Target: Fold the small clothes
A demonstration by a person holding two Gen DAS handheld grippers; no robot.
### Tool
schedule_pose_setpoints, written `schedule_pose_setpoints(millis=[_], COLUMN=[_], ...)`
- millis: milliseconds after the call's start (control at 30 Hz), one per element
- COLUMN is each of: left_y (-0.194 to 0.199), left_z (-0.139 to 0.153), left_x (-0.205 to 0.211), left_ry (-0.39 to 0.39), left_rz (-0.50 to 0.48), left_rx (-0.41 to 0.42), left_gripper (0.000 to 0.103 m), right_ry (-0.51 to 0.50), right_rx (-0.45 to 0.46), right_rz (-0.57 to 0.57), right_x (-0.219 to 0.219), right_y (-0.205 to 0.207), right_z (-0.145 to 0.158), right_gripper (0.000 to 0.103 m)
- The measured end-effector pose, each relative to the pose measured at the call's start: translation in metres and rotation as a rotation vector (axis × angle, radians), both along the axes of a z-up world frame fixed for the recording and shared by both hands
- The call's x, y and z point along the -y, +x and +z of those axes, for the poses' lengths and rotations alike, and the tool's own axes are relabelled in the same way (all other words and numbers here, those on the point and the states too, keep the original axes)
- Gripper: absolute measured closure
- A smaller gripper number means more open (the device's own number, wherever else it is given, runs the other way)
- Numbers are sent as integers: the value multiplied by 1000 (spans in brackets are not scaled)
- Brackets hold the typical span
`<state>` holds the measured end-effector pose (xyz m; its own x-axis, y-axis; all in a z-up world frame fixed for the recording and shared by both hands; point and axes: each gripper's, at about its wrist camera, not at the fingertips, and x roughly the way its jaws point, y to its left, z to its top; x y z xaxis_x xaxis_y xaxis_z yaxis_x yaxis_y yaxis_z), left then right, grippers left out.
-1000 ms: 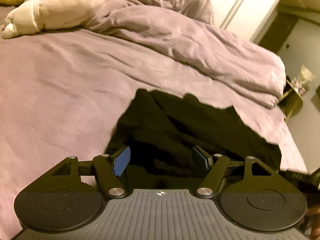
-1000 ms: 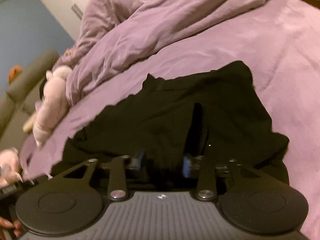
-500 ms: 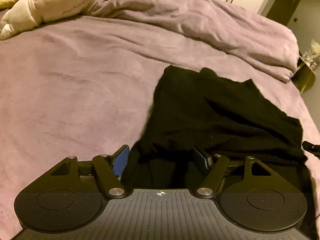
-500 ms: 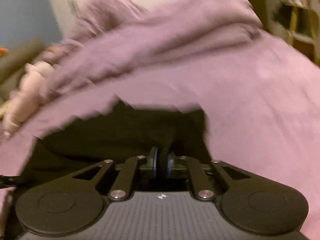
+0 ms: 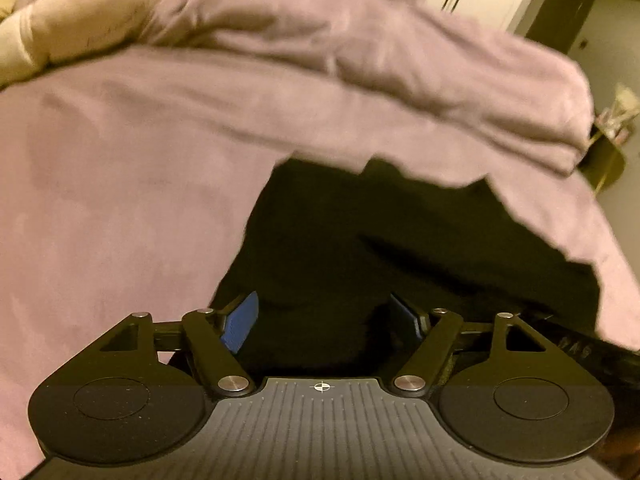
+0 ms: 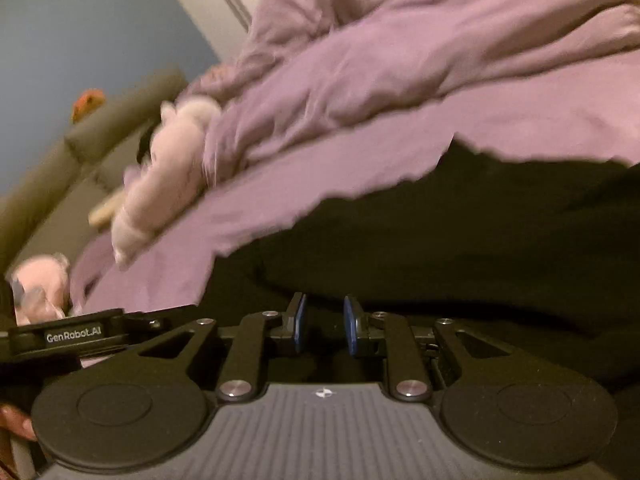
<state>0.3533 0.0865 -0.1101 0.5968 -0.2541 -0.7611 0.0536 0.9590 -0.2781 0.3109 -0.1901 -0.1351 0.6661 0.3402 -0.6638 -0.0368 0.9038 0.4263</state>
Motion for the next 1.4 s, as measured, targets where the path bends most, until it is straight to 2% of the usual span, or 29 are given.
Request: schedule_pose_setpoints(millis=[100,167,200,267,300,367,467,567,733,800,933,1033,1100,1200,1300,1400], left_y=[-13,-19,-21,-24,-24,-25,-25,-28,-16,-9,1,-7,-12,-20,-24,-26], left_z=[-5,-6,-5,-4,-2,2,7,16,16,11,-6,-8,-7,-6,-6,-5], left_x=[-7,-10,-10,-8,-8,-4,3,10,19,17,12,12,8,2,1,4], left_ry=[9,28,34,50,52,49,52,38,35,9,-10,18,22,19,29,49], left_rz=[-51,-76,-84,-91,-90,-89,-89,-102,-88,-63,-41,-67,-75,-85,-99,-108], left_rx=[23,31,36,39,39,35,36,65,76,67,-9,6,11,13,13,11], left_gripper=[31,31,31,31,30,29,28,28,26,26,27,27,26,26,25,25], right_ry=[13,-53,-96,-196,-206,-178,-189,-201,-322,-349,-444,-468,-433,-401,-373,-397], right_rx=[27,67,70,14,-1,10,55,73,56,21,36,38,31,26,37,-36], right_rz=[-15,-66,-113,-269,-342,-412,-365,-237,-34,12,-6,-65,-87,-108,-105,-116], right_x=[36,66,85,117,132,146,136,109,51,37,30,40,48,56,69,89], right_y=[-18,-36,-45,-54,-59,-66,-59,-41,-9,2,8,16,17,0,-33,-68], right_z=[-5,3,6,7,11,21,34,38,24,12,2,-1,1,14,20,15], right_gripper=[90,91,91,88,87,81,79,69,69,74,77,77,77,76,75,75])
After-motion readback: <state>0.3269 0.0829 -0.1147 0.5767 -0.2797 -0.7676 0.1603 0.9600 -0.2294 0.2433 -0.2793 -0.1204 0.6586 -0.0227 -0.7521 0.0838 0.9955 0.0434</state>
